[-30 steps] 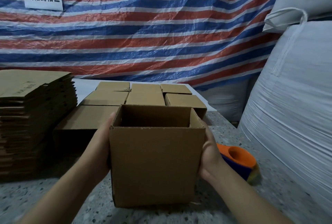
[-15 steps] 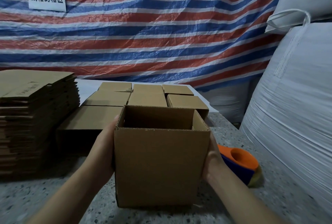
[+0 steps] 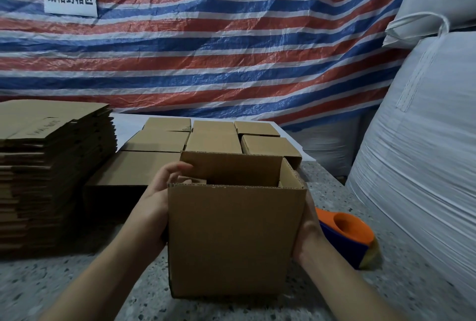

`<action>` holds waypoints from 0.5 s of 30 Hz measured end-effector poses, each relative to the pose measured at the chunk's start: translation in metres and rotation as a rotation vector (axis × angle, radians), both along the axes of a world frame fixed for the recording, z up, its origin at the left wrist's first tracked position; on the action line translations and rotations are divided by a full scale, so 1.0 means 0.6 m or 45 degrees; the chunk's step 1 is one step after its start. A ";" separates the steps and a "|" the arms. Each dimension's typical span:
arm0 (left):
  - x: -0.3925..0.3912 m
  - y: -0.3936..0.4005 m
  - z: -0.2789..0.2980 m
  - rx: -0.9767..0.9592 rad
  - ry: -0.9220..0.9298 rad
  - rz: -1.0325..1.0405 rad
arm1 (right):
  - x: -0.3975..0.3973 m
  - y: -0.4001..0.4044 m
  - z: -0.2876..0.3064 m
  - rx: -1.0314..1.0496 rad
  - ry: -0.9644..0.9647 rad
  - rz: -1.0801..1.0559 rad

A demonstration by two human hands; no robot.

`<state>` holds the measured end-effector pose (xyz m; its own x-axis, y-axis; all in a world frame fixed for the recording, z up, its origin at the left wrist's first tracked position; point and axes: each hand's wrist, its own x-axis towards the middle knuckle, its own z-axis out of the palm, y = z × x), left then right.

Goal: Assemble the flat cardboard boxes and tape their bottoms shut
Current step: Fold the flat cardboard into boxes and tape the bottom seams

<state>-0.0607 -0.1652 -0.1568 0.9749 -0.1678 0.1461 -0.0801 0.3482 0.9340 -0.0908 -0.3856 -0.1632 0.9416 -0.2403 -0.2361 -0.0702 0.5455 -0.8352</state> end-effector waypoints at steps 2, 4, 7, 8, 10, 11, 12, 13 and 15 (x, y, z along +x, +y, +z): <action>0.002 0.006 -0.001 0.089 -0.013 -0.065 | 0.002 -0.002 -0.003 0.014 -0.024 0.029; 0.006 0.010 -0.004 0.162 -0.007 -0.071 | 0.004 -0.004 -0.007 0.017 -0.067 0.055; 0.011 0.013 -0.009 0.204 -0.010 -0.077 | 0.002 -0.005 -0.012 -0.059 -0.167 0.061; 0.012 0.013 -0.008 0.200 -0.010 -0.084 | 0.003 -0.006 -0.014 -0.071 -0.192 0.066; 0.017 0.012 -0.009 0.179 -0.003 -0.091 | 0.003 -0.008 -0.018 -0.048 -0.213 0.068; 0.018 0.010 -0.009 0.171 0.000 -0.090 | 0.004 -0.009 -0.020 -0.029 -0.215 0.072; 0.019 0.010 -0.011 0.166 -0.003 -0.084 | 0.005 -0.010 -0.021 -0.013 -0.199 0.081; 0.017 0.008 -0.011 0.156 -0.004 -0.090 | 0.005 -0.009 -0.019 -0.003 -0.172 0.102; 0.012 0.003 -0.012 0.144 -0.020 -0.099 | 0.002 -0.006 -0.010 -0.005 -0.113 0.169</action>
<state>-0.0533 -0.1634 -0.1642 0.9561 -0.2590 0.1370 -0.0717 0.2465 0.9665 -0.0893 -0.3892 -0.1691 0.9822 -0.1133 -0.1496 -0.0669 0.5333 -0.8433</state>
